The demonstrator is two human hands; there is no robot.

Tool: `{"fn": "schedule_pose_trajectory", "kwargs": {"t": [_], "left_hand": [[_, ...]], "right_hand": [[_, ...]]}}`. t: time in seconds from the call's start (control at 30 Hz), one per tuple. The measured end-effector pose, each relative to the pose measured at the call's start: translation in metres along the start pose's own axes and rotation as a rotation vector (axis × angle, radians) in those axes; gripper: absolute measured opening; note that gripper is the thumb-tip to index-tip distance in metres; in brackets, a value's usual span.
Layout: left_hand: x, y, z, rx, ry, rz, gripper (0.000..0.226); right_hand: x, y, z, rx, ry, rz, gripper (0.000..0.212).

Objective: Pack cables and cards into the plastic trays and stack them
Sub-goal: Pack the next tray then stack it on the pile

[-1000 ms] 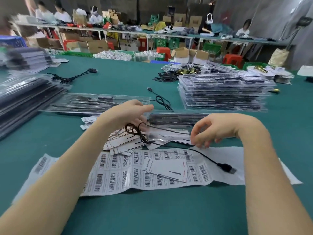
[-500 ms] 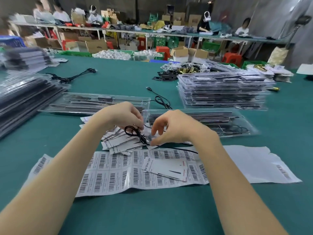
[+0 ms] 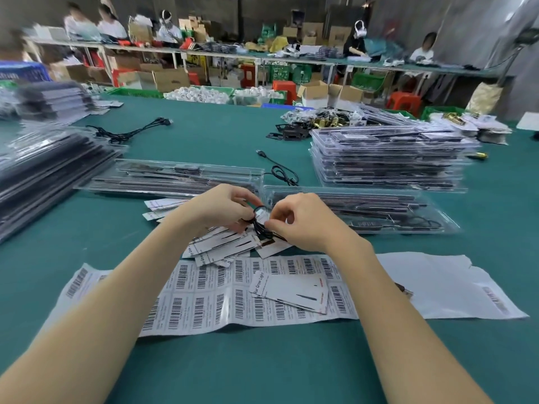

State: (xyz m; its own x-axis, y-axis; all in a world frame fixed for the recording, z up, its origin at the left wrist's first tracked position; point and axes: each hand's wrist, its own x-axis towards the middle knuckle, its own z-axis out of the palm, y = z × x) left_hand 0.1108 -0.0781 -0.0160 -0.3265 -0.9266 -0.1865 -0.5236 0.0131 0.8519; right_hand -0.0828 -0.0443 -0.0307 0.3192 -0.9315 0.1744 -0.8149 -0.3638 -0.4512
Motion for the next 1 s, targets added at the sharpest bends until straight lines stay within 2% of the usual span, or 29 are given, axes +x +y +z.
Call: {"fn": "schedule_pose_trajectory", "kwargs": {"t": [0.17,0.37,0.6,0.73,0.93,1.0], "left_hand": [[0.005,-0.009,0.011,0.063,0.153,0.099,0.013],[0.011,-0.017,0.026,0.199,0.306,0.177,0.011],[0.016,-0.021,0.031,0.334,0.333,0.159,0.014],[0.016,-0.022,0.031,0.344,0.334,0.156,0.013],[0.018,-0.021,0.028,0.319,0.286,0.142,0.016],[0.019,-0.021,0.027,0.318,0.263,0.134,0.02]], "right_hand": [[0.003,0.001,0.003,-0.08,0.019,-0.053,0.015],[-0.003,0.002,0.017,-0.089,0.06,-0.069,0.012],[0.008,-0.008,0.015,-0.212,0.011,0.11,0.026],[0.011,-0.016,0.018,-0.321,-0.035,0.13,0.025],[0.003,-0.015,0.007,-0.19,-0.083,0.124,0.028],[0.002,-0.017,0.007,-0.225,-0.094,0.111,0.028]]}}
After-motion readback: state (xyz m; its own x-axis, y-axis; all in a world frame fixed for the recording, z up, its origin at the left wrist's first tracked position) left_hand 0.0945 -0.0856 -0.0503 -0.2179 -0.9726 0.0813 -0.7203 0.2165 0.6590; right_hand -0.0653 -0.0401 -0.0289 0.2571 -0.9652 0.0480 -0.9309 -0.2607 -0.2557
